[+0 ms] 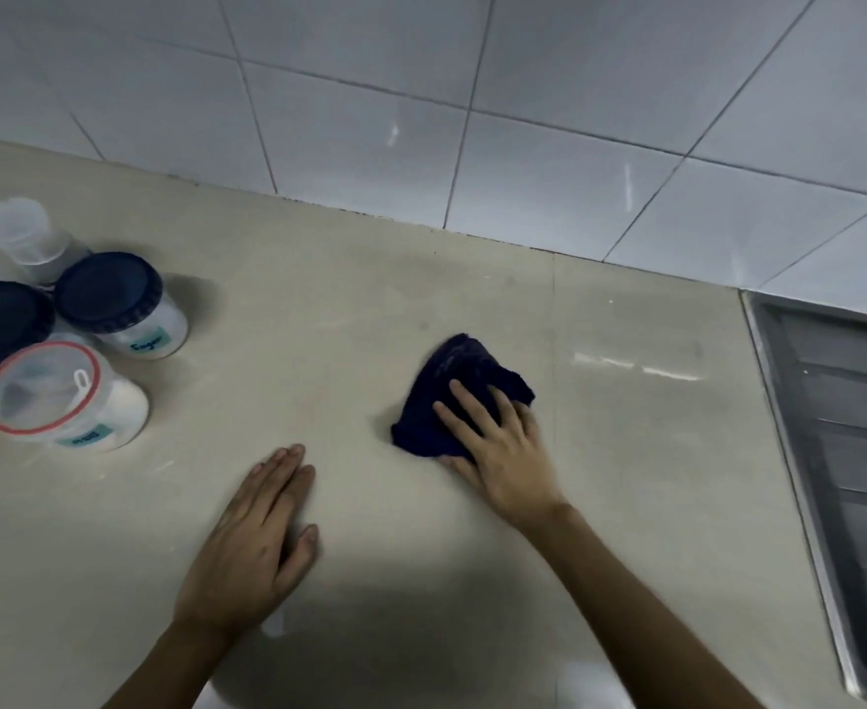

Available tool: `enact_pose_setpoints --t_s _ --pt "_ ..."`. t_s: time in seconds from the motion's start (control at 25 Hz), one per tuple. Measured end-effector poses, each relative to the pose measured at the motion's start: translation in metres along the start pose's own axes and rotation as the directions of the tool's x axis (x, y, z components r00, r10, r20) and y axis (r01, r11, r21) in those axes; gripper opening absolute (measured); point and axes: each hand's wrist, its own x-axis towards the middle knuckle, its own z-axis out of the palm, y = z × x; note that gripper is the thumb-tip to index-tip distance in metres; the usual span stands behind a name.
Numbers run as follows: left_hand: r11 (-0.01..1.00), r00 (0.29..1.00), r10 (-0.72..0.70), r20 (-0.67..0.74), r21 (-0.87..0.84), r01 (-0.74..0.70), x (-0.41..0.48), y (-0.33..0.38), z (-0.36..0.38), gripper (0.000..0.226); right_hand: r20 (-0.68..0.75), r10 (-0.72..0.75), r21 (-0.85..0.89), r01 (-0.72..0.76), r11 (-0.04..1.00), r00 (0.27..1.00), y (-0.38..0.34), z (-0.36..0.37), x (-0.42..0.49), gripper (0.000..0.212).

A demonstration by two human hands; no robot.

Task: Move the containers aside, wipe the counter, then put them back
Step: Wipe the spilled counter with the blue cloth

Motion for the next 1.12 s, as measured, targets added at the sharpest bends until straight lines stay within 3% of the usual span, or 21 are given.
enact_pose_setpoints --t_s 0.04,0.12,0.2,0.32,0.4,0.44,0.52,0.6,0.64,0.72,0.76,0.84,0.88,0.96,1.12 --pt "1.000 1.000 0.000 -0.002 -0.003 0.000 0.000 -0.001 -0.001 0.059 -0.017 -0.014 -0.006 0.014 1.000 1.000 0.023 0.000 0.001 0.058" --pt "1.000 1.000 0.008 -0.001 -0.014 -0.008 0.000 -0.003 -0.002 0.059 -0.008 0.167 0.019 -0.167 0.986 0.986 0.069 -0.001 0.007 0.058" --pt "1.000 1.000 0.015 -0.004 -0.023 -0.015 -0.002 -0.004 -0.001 0.059 0.040 0.439 0.056 -0.441 0.896 0.897 0.092 -0.002 0.021 0.059" --pt "0.999 1.000 0.026 -0.010 -0.022 -0.026 -0.001 -0.003 0.001 0.058 0.038 0.571 0.074 -0.572 0.817 0.820 0.070 -0.006 0.050 0.060" --pt "0.999 0.999 0.035 -0.011 -0.017 -0.035 -0.001 -0.002 0.003 0.059 0.083 0.504 0.111 -0.511 0.853 0.860 0.040 -0.011 0.058 0.059" --pt "0.999 0.999 0.033 -0.010 -0.012 -0.033 -0.001 -0.002 0.004 0.059 0.076 0.401 0.098 -0.408 0.908 0.913 0.026 -0.011 0.056 0.058" --pt "1.000 1.000 0.009 -0.013 -0.010 -0.009 -0.001 -0.002 0.003 0.060 0.055 0.006 0.005 -0.006 1.000 0.998 0.007 -0.009 0.036 0.058" --pt "1.000 1.000 -0.003 -0.021 -0.009 0.002 -0.002 -0.004 0.002 0.060 0.032 -0.350 -0.121 0.351 0.928 0.936 0.026 -0.006 0.015 0.057" --pt "1.000 1.000 0.003 -0.024 -0.009 -0.003 -0.002 -0.005 0.001 0.060 0.030 -0.406 -0.159 0.406 0.900 0.913 0.044 -0.006 0.009 0.057" --pt "1.000 0.999 0.024 -0.027 -0.018 -0.024 -0.001 -0.003 0.003 0.059 0.037 -0.269 -0.122 0.271 0.955 0.963 0.073 -0.002 0.002 0.057" --pt "0.999 0.999 0.018 -0.030 -0.029 -0.019 -0.001 -0.005 0.002 0.059 0.042 -0.093 -0.049 0.095 0.994 0.995 0.072 -0.005 0.008 0.057" --pt "0.999 0.999 -0.002 -0.035 -0.047 0.000 -0.001 -0.008 0.002 0.059 0.064 0.297 0.065 -0.300 0.952 0.953 0.045 -0.006 0.041 0.059" --pt "0.999 0.999 -0.004 -0.037 -0.052 0.002 -0.001 -0.008 0.002 0.059 0.071 0.405 0.088 -0.410 0.908 0.911 0.027 -0.009 0.062 0.060" --pt "0.998 0.999 0.007 -0.034 -0.056 -0.009 -0.002 -0.007 0.001 0.059 0.088 0.424 0.109 -0.431 0.896 0.902 -0.009 -0.016 0.094 0.060" --pt "1.000 1.000 0.001 0.004 -0.031 -0.001 -0.006 -0.003 0.000 0.060 0.073 0.128 0.031 -0.131 0.991 0.989 -0.046 -0.014 0.091 0.058"
